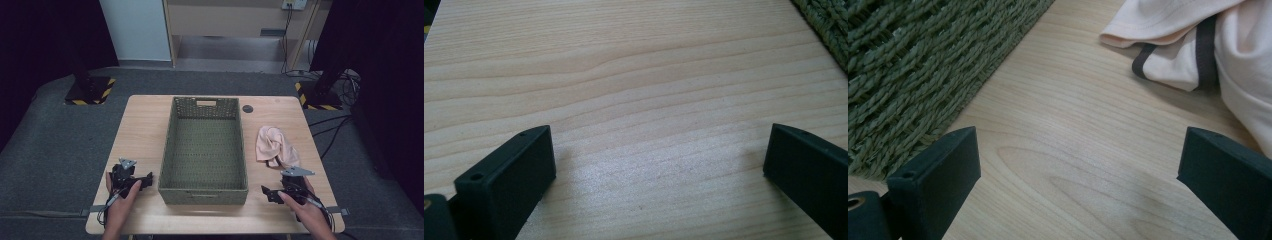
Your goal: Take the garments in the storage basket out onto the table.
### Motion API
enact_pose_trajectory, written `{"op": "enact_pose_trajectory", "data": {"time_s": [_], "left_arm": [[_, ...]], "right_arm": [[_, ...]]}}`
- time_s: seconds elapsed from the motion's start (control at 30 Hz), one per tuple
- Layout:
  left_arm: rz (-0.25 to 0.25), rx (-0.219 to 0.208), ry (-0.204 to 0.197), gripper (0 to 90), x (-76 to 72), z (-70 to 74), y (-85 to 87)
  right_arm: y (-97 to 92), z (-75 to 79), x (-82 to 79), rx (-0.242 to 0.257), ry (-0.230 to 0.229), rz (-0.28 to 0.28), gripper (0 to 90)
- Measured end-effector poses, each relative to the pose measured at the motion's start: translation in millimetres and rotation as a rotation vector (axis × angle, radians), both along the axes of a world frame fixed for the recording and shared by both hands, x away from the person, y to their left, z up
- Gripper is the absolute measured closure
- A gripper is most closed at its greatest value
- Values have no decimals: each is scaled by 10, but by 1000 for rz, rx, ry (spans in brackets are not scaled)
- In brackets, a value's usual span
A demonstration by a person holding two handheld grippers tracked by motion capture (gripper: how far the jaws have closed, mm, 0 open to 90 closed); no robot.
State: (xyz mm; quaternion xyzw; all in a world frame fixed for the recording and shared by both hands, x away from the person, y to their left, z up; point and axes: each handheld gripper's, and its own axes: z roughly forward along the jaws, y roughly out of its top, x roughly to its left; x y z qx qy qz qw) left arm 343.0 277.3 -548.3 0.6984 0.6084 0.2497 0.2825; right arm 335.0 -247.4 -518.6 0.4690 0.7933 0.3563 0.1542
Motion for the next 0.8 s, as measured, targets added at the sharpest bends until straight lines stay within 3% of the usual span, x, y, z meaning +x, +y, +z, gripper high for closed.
{"op": "enact_pose_trajectory", "data": {"time_s": [0.8], "left_arm": [[0,0,0,0,0,0,0]], "right_arm": [[138,-213,-42,-5,-1,10,32]]}}
